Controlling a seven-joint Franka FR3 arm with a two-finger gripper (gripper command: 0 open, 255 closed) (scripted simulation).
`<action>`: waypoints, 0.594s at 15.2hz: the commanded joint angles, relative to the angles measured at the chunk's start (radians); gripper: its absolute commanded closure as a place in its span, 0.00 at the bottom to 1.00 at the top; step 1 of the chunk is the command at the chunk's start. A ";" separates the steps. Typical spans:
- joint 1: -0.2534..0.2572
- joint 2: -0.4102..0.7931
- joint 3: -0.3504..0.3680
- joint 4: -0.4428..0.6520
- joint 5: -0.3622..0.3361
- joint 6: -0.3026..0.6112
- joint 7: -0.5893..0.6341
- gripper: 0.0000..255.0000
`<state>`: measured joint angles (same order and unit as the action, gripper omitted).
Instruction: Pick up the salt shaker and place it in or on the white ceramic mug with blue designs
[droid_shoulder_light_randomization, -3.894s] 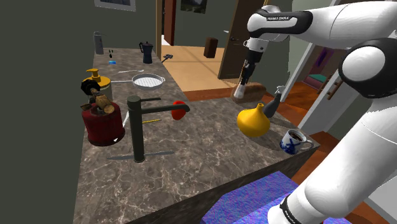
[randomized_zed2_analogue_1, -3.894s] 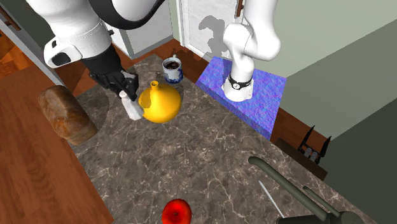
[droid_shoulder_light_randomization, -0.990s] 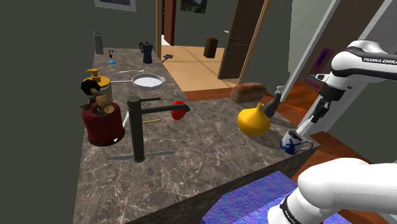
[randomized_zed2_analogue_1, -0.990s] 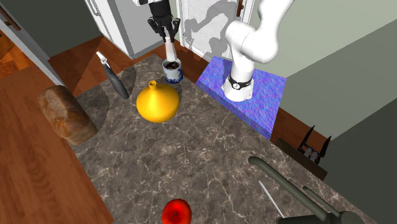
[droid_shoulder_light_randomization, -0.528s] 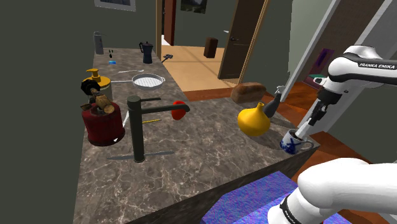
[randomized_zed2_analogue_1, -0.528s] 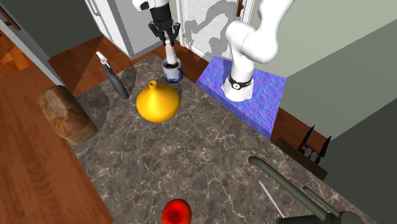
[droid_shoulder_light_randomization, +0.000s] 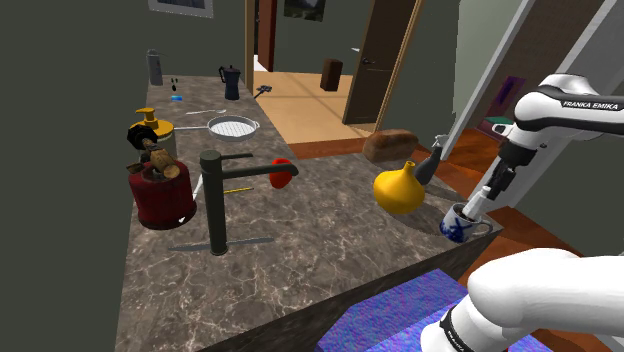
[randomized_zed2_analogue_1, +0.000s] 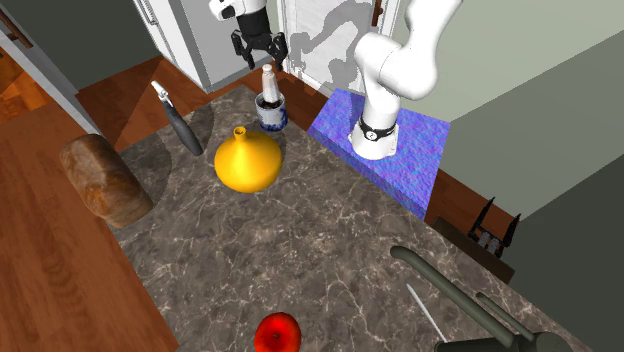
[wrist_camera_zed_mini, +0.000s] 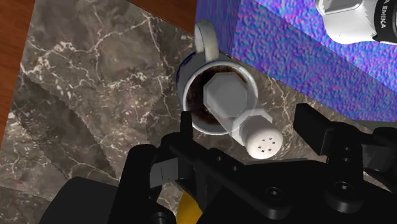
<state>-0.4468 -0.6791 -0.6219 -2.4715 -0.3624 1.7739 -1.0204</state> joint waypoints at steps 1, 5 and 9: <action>0.000 0.001 -0.001 -0.001 -0.001 0.000 -0.001 0.00; 0.007 -0.002 0.022 0.061 0.018 -0.065 0.000 0.00; 0.014 0.004 0.037 0.121 0.033 -0.121 -0.005 0.00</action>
<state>-0.4343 -0.6770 -0.5873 -2.3577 -0.3322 1.6596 -1.0251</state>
